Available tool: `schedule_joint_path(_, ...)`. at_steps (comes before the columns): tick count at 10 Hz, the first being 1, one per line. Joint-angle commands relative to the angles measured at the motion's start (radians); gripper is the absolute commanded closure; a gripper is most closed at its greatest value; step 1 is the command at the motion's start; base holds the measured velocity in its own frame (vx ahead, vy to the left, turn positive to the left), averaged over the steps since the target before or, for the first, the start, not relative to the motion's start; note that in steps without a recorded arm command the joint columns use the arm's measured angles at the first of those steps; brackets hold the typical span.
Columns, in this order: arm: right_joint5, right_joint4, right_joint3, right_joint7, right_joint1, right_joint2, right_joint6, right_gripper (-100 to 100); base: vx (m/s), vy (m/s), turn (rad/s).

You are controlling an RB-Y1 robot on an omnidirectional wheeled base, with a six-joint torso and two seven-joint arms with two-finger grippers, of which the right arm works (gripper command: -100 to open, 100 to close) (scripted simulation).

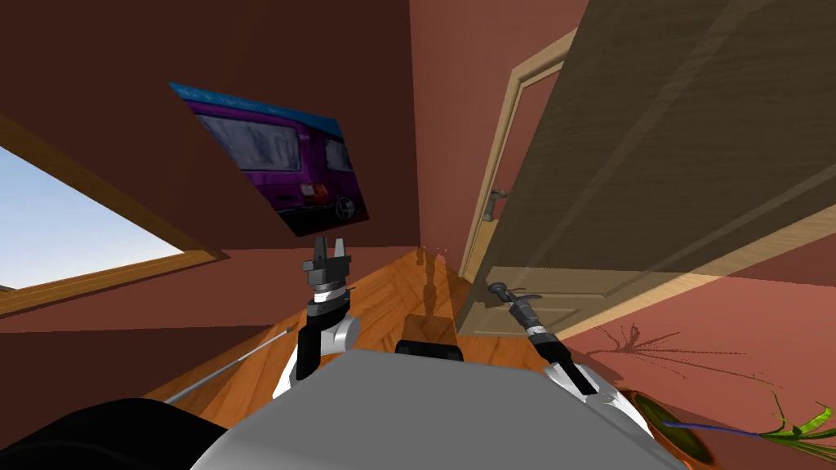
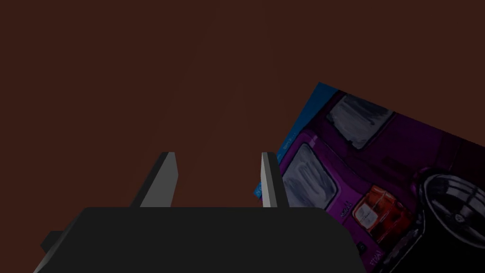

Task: Pull the door open

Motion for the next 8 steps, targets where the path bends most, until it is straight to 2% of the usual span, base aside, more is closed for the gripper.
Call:
schedule_joint_path(1, 0.003, 0.001, 0.008, -0.009, 0.015, -0.01, -0.03, 100, -0.216, -0.098, 0.177)
schedule_joint_path(7, 0.008, 0.026, 0.032, -0.048, 0.059, -0.055, -0.129, 100, -0.204, -0.09, 0.141)
schedule_joint_path(8, 0.008, 0.025, 0.033, -0.045, 0.052, -0.048, -0.116, 100, -0.091, -0.033, 0.025)
